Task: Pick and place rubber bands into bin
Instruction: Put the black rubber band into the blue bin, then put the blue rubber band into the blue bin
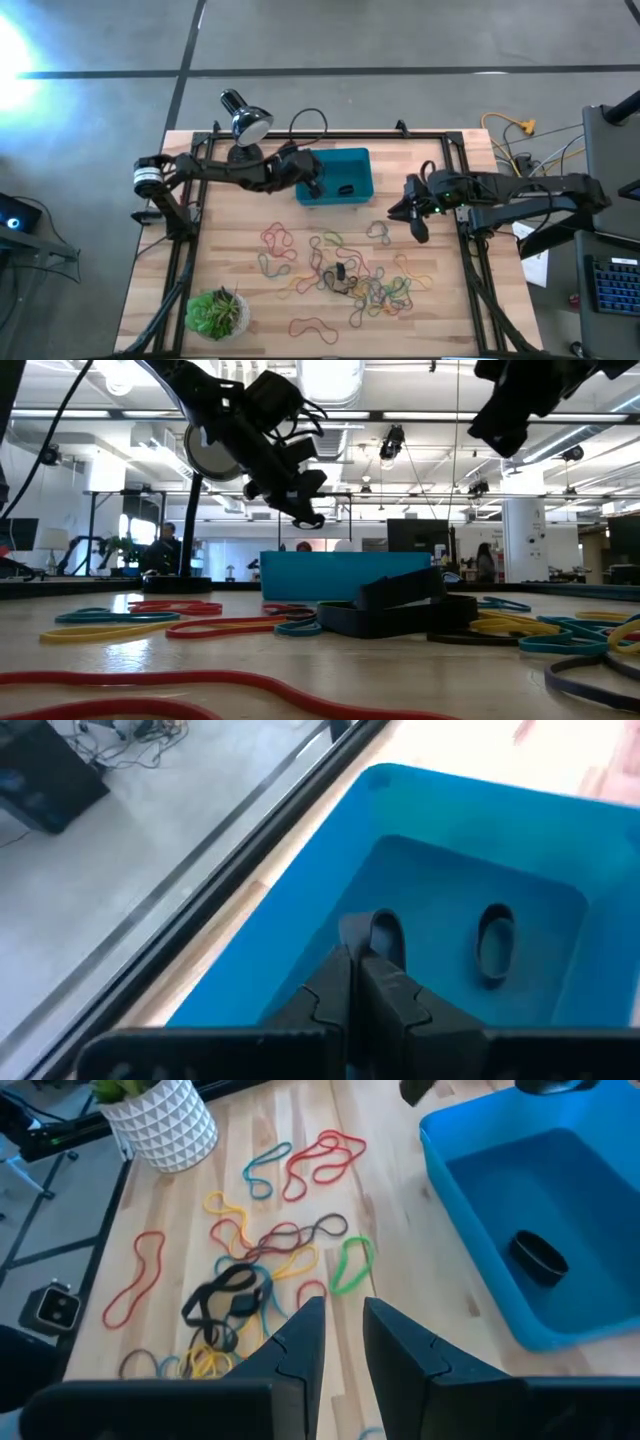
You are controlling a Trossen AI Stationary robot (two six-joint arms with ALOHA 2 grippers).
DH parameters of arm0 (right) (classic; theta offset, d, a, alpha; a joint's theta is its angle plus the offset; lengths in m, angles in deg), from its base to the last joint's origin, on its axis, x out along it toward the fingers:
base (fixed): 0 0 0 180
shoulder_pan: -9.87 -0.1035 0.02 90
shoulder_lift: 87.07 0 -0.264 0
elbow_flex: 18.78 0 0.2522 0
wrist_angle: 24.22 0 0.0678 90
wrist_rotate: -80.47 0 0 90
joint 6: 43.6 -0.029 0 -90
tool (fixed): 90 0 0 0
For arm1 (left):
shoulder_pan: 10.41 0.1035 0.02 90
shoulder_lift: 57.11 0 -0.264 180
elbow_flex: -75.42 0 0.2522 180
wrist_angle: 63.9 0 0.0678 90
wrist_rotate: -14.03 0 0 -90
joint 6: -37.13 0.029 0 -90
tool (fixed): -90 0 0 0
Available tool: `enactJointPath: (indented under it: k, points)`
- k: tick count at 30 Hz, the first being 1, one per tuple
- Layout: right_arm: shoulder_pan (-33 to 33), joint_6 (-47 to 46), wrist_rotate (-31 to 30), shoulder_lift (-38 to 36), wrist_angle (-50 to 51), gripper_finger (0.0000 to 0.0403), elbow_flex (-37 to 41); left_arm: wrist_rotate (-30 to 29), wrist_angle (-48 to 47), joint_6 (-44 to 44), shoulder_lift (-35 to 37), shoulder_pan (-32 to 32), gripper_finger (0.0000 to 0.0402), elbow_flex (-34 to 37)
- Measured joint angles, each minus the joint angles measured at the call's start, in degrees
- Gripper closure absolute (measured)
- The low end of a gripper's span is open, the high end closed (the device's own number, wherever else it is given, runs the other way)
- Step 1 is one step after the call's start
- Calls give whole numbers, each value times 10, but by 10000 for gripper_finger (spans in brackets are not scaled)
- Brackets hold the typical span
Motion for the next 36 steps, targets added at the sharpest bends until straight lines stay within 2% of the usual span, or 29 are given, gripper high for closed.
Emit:
enactJointPath:
  k: [5, 10, 14, 20, 22, 25, 30, 36]
  points:
    - [0, 0, 0, 42, -43, 340, 0, 54, 0, 37, 0, 12, 367, 0]
    - [0, 0, 0, 82, -71, 340, 0, 55, 0, 43, 0, 18, 320, 0]
    - [0, 1, 0, 113, -72, 342, 0, 55, 1, 56, 1, 18, 299, 0]
    - [1, 13, -2, 160, -64, 339, 0, 56, -2, 69, 3, 18, 292, 1]
    - [1, 14, -28, 171, -44, 340, 0, 65, -3, 68, 9, 17, 292, 1]
    - [2, 16, -75, 186, 10, 341, 0, 120, -3, 67, 30, 11, 292, 1]
    - [0, 49, -88, 198, 30, 328, 11, 206, -7, 46, 79, -5, 292, 1]
    - [0, 56, -81, 193, 14, 283, 47, 226, -8, 40, 150, -34, 292, 13]
